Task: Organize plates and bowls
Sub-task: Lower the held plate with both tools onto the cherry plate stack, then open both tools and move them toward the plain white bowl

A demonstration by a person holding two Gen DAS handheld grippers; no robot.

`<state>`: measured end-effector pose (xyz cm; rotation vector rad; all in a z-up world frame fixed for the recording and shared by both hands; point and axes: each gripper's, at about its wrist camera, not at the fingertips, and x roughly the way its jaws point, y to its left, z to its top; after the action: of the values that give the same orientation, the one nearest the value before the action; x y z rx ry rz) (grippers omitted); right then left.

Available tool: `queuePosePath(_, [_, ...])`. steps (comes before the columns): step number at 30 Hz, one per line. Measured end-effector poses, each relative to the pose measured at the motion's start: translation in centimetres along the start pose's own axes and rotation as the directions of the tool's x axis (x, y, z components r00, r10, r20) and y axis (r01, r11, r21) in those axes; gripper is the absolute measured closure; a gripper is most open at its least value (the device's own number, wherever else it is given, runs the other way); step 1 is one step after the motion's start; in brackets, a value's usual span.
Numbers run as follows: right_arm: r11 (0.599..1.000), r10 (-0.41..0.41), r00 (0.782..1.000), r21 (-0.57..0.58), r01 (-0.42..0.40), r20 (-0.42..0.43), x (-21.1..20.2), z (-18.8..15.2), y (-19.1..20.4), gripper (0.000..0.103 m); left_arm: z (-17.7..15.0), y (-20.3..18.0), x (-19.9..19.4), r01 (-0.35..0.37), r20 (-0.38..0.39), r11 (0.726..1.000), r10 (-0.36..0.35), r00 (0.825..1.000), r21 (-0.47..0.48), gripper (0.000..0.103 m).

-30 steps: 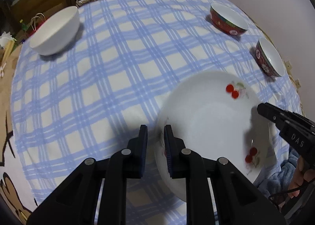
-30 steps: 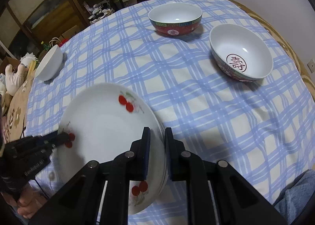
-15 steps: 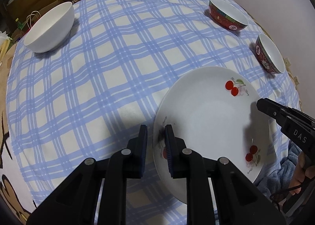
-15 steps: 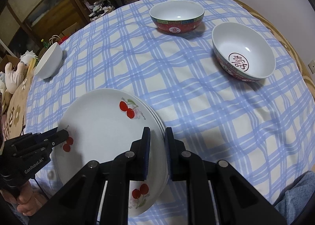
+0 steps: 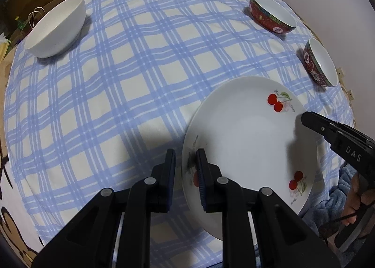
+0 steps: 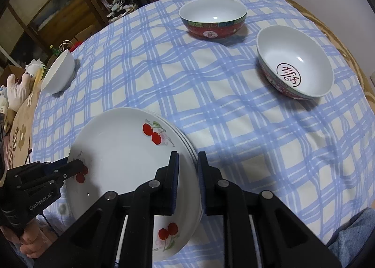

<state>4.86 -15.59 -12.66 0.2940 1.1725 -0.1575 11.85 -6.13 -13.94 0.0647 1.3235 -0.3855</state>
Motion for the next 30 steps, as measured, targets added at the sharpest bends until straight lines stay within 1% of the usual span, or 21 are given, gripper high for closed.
queuePosePath(2, [1.000, 0.010, 1.000, 0.010, -0.010, -0.007, 0.2, 0.1, -0.2, 0.085, 0.1, 0.1, -0.2, -0.006, 0.003, 1.000, 0.006, 1.000, 0.002, 0.085])
queuePosePath(5, [1.000, 0.016, 1.000, 0.014, -0.016, -0.008, 0.1, 0.2, -0.2, 0.085, 0.4, 0.0, -1.2, -0.040, 0.052, 0.999, 0.039, 0.998, 0.015, 0.085])
queuePosePath(8, [1.000, 0.015, 1.000, 0.008, -0.015, -0.012, 0.1, 0.3, -0.2, 0.085, 0.7, 0.0, -2.1, -0.068, 0.080, 0.997, 0.066, 0.995, 0.027, 0.084])
queuePosePath(11, [1.000, 0.001, 1.000, 0.009, -0.001, -0.014, 0.1, 0.5, -0.2, 0.085, 1.2, 0.7, -2.5, -0.085, 0.094, 0.996, 0.085, 0.992, 0.001, 0.083])
queuePosePath(14, [1.000, 0.006, 1.000, 0.012, -0.006, -0.001, -0.3, 0.8, -0.2, 0.084, 1.8, 1.7, -2.9, -0.103, 0.104, 0.994, 0.106, 0.989, -0.035, 0.080])
queuePosePath(16, [1.000, 0.004, 1.000, 0.011, -0.005, 0.020, -0.8, 1.2, -0.1, 0.077, 2.1, 2.4, -3.2, -0.103, 0.111, 0.993, 0.108, 0.988, -0.053, 0.075])
queuePosePath(17, [1.000, 0.002, 0.999, 0.008, -0.002, 0.033, -1.1, 1.4, 0.0, 0.069, 2.3, 2.8, -3.5, -0.090, 0.121, 0.994, 0.097, 0.988, -0.066, 0.067])
queuePosePath(18, [1.000, -0.003, 0.999, 0.002, 0.003, 0.049, -1.4, 1.7, 0.3, 0.064, 2.4, 3.3, -3.8, -0.072, 0.143, 0.994, 0.083, 0.986, -0.079, 0.053])
queuePosePath(19, [1.000, -0.009, 0.998, -0.003, 0.009, 0.061, -1.7, 2.0, 0.5, 0.062, 2.5, 3.6, -3.9, -0.075, 0.159, 0.993, 0.088, 0.983, -0.087, 0.049])
queuePosePath(20, [1.000, -0.015, 0.998, -0.007, 0.015, 0.069, -1.9, 2.2, 0.7, 0.059, 2.6, 4.1, -4.2, -0.095, 0.174, 0.991, 0.111, 0.978, -0.099, 0.048])
queuePosePath(21, [1.000, -0.020, 0.997, -0.011, 0.021, 0.077, -2.1, 2.4, 1.0, 0.051, 2.7, 4.4, -4.3, -0.102, 0.176, 0.989, 0.119, 0.977, -0.103, 0.047])
queuePosePath(23, [1.000, -0.018, 0.996, -0.020, 0.020, 0.090, -2.5, 2.8, 1.4, 0.041, 3.0, 5.1, -4.7, -0.099, 0.168, 0.988, 0.118, 0.979, -0.116, 0.036])
queuePosePath(24, [1.000, -0.013, 0.995, -0.024, 0.016, 0.101, -2.8, 2.9, 1.6, 0.039, 3.2, 5.5, -5.0, -0.102, 0.168, 0.987, 0.123, 0.978, -0.126, 0.029])
queuePosePath(25, [0.999, -0.009, 0.994, -0.030, 0.012, 0.108, -3.1, 3.2, 1.9, 0.037, 3.4, 5.8, -5.4, -0.119, 0.171, 0.984, 0.142, 0.975, -0.135, 0.027])
queuePosePath(26, [0.999, -0.002, 0.993, -0.034, 0.006, 0.118, -3.4, 3.4, 2.2, 0.032, 3.5, 6.1, -5.9, -0.143, 0.177, 0.980, 0.167, 0.970, -0.142, 0.026])
queuePosePath(27, [0.999, 0.002, 0.992, -0.034, 0.002, 0.127, -3.6, 3.5, 2.4, 0.021, 3.7, 6.4, -6.5, -0.178, 0.194, 0.973, 0.205, 0.959, -0.148, 0.026])
queuePosePath(28, [0.999, 0.012, 0.989, -0.035, -0.007, 0.147, -4.0, 3.8, 2.7, 0.016, 3.8, 6.6, -6.9, -0.203, 0.204, 0.967, 0.232, 0.951, -0.152, 0.025])
queuePosePath(29, [0.999, 0.021, 0.986, -0.035, -0.015, 0.164, -4.4, 4.0, 3.0, 0.007, 4.1, 7.0, -7.3, -0.225, 0.210, 0.962, 0.255, 0.944, -0.156, 0.022])
queuePosePath(30, [0.999, 0.027, 0.984, -0.037, -0.021, 0.176, -4.7, 4.2, 3.3, 0.004, 4.3, 7.3, -7.7, -0.228, 0.211, 0.960, 0.259, 0.943, -0.161, 0.021])
